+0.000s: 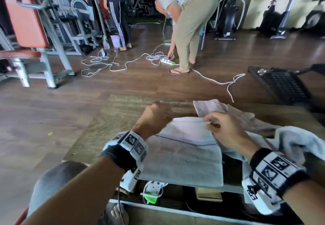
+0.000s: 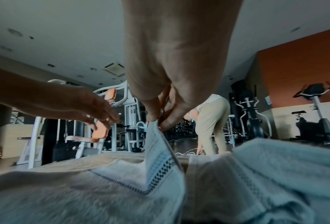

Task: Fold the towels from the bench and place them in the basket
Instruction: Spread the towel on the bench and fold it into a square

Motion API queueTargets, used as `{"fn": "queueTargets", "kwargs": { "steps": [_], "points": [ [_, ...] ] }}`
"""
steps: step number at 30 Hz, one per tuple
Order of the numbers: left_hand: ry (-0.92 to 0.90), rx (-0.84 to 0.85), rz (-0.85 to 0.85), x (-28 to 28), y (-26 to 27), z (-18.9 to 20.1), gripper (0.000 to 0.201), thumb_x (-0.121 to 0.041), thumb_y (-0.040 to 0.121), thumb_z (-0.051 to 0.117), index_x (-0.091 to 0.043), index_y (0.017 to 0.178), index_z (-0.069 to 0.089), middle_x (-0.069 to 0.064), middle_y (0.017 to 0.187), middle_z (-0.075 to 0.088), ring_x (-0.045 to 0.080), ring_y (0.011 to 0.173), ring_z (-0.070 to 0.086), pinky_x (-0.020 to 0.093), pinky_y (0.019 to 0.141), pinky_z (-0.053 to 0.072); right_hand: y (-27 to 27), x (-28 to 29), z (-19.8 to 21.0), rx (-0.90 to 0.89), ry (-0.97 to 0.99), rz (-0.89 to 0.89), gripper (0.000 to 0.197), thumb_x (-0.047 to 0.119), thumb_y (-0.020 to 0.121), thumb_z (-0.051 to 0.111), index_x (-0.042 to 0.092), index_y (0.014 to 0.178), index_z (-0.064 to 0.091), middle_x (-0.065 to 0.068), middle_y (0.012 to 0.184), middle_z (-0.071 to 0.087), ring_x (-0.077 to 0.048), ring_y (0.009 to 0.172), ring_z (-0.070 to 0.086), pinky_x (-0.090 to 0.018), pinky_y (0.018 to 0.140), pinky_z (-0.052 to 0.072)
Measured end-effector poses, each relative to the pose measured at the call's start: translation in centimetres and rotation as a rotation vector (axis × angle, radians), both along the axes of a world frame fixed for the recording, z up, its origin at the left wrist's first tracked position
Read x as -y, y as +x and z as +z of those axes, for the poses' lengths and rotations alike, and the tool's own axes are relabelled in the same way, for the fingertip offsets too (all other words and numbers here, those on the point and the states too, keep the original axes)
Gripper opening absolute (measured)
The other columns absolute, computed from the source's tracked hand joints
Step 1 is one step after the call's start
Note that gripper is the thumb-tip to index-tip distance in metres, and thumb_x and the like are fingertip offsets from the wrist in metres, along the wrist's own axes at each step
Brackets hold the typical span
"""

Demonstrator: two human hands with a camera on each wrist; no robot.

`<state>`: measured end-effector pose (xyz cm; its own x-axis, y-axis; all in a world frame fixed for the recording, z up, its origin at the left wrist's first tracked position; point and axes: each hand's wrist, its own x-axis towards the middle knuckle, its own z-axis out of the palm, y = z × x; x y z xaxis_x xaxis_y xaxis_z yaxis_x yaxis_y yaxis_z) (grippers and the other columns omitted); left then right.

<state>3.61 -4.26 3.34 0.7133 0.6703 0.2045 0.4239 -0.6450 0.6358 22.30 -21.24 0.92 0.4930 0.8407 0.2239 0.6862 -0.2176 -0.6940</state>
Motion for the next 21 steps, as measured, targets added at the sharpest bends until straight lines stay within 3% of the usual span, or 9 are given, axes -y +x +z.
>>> {"fn": "queueTargets", "kwargs": {
  "steps": [3,5,7,9,12,14,16,21],
  "points": [
    [-0.069,-0.046,-0.188,2.7,2.1,-1.7,0.021,-0.017,0.081,0.078,-0.019,0.101,0.074,0.0,0.107,0.071,0.015,0.083,0.066,0.025,0.076,0.053,-0.7,0.3,-1.0,-0.067,-0.01,0.027,0.019,0.006,0.089,0.072,0.022,0.1,0.073,0.007,0.101,0.073,-0.007,0.093,0.067,-0.018,0.076,0.048],
    [-0.08,-0.005,-0.242,3.4,3.0,-3.0,0.022,-0.014,0.079,0.079,-0.018,0.1,0.073,-0.001,0.104,0.07,0.001,0.075,0.06,0.014,0.07,0.048,-0.9,0.6,-1.6,-0.128,-0.008,0.04,0.023,0.008,0.09,0.072,0.027,0.103,0.073,0.008,0.102,0.073,-0.003,0.091,0.067,-0.015,0.072,0.046],
    [-0.069,0.01,-0.268,3.8,3.7,-3.9,0.024,-0.012,0.077,0.08,-0.015,0.099,0.071,-0.001,0.104,0.069,-0.007,0.073,0.053,0.004,0.066,0.039,-0.9,0.5,-1.7,-0.139,-0.022,0.067,0.027,0.008,0.09,0.071,0.03,0.105,0.073,0.009,0.104,0.073,-0.003,0.097,0.068,-0.019,0.076,0.049],
    [-0.054,0.051,-0.261,3.8,4.4,-4.6,0.027,-0.018,0.076,0.083,-0.014,0.098,0.067,-0.002,0.101,0.068,-0.001,0.075,0.054,0.005,0.066,0.039,-0.8,0.2,-1.3,-0.126,-0.036,0.093,0.027,0.006,0.093,0.066,0.025,0.11,0.073,0.009,0.104,0.073,0.0,0.095,0.067,-0.017,0.076,0.051],
    [-0.02,0.158,-0.187,3.7,5.4,-4.9,0.032,-0.028,0.075,0.083,-0.016,0.093,0.06,-0.008,0.091,0.067,0.007,0.078,0.057,0.011,0.066,0.043,-0.9,-0.1,-0.2,-0.126,0.022,0.137,0.025,0.003,0.097,0.058,0.017,0.111,0.074,0.009,0.096,0.073,0.008,0.076,0.063,-0.007,0.063,0.044],
    [0.033,0.215,-0.166,3.7,5.8,-4.8,0.029,-0.027,0.074,0.084,-0.016,0.088,0.061,-0.01,0.084,0.067,0.006,0.075,0.056,0.009,0.066,0.041,-0.9,-0.3,0.1,-0.136,0.072,0.131,0.025,0.004,0.098,0.058,0.017,0.108,0.075,0.011,0.098,0.074,0.007,0.085,0.066,-0.008,0.07,0.047],
    [0.041,0.258,-0.164,3.5,5.9,-4.7,0.026,-0.026,0.072,0.085,-0.017,0.082,0.062,-0.011,0.076,0.066,0.008,0.071,0.059,0.014,0.067,0.045,-1.0,-0.6,-0.3,-0.151,0.108,0.121,0.021,0.004,0.096,0.061,0.016,0.106,0.075,0.01,0.098,0.075,-0.001,0.093,0.068,-0.015,0.08,0.052],
    [-0.075,0.297,-0.175,3.5,5.7,-4.0,0.022,-0.017,0.07,0.087,-0.009,0.08,0.069,-0.004,0.073,0.072,0.01,0.068,0.067,0.014,0.063,0.049,-1.3,-1.2,-0.9,-0.237,0.185,0.034,0.014,0.005,0.091,0.069,0.015,0.101,0.071,0.009,0.092,0.072,-0.003,0.091,0.068,-0.014,0.081,0.051]
  ]
}}
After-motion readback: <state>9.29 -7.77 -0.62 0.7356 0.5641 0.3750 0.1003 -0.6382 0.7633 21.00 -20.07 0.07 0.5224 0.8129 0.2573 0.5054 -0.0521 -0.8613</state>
